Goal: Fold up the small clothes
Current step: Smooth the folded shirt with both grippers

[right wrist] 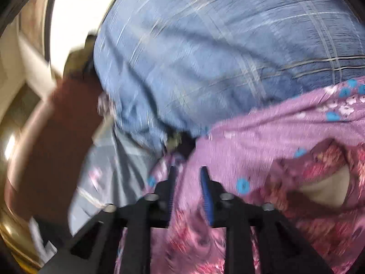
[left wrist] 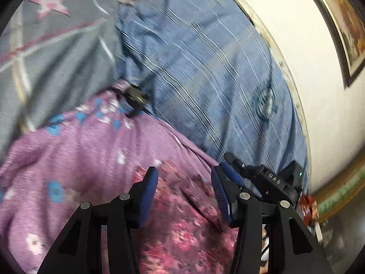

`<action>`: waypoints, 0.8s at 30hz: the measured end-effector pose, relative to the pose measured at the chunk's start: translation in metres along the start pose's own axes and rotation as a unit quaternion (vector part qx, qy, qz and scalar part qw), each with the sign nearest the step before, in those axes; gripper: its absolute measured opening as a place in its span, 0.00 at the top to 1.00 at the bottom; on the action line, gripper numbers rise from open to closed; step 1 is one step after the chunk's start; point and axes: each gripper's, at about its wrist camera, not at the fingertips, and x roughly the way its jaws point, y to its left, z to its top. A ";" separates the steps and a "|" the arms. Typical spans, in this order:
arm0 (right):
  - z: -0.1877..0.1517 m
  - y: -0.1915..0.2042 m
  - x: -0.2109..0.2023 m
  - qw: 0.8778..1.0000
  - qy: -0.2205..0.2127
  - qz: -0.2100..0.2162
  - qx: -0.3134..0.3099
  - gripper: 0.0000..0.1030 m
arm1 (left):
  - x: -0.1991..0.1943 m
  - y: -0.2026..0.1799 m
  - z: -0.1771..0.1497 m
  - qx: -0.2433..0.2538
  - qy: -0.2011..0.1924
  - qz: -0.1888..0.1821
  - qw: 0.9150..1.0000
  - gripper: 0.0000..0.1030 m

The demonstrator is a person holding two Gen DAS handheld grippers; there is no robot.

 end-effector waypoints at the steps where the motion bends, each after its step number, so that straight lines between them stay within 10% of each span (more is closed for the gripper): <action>1: 0.002 -0.006 -0.010 1.000 -0.003 -0.001 -0.002 0.70 | 0.009 -0.002 -0.001 0.004 0.009 -0.002 1.000 0.52; 7: 0.006 -0.057 -0.094 0.990 -0.030 -0.130 -0.042 0.69 | 0.043 -0.027 -0.011 0.063 0.036 0.074 0.995 0.46; 13: 0.029 -0.141 -0.208 0.968 -0.116 -0.219 0.037 0.36 | 0.062 -0.027 -0.006 0.065 0.031 0.122 0.990 0.31; 18: 0.037 -0.188 -0.195 0.967 -0.028 -0.252 0.034 0.36 | 0.112 -0.031 -0.019 0.123 0.119 0.180 0.969 0.35; 24: 0.026 -0.195 -0.161 0.968 0.018 -0.249 -0.017 0.43 | 0.123 -0.042 -0.011 0.140 0.132 0.165 0.967 0.97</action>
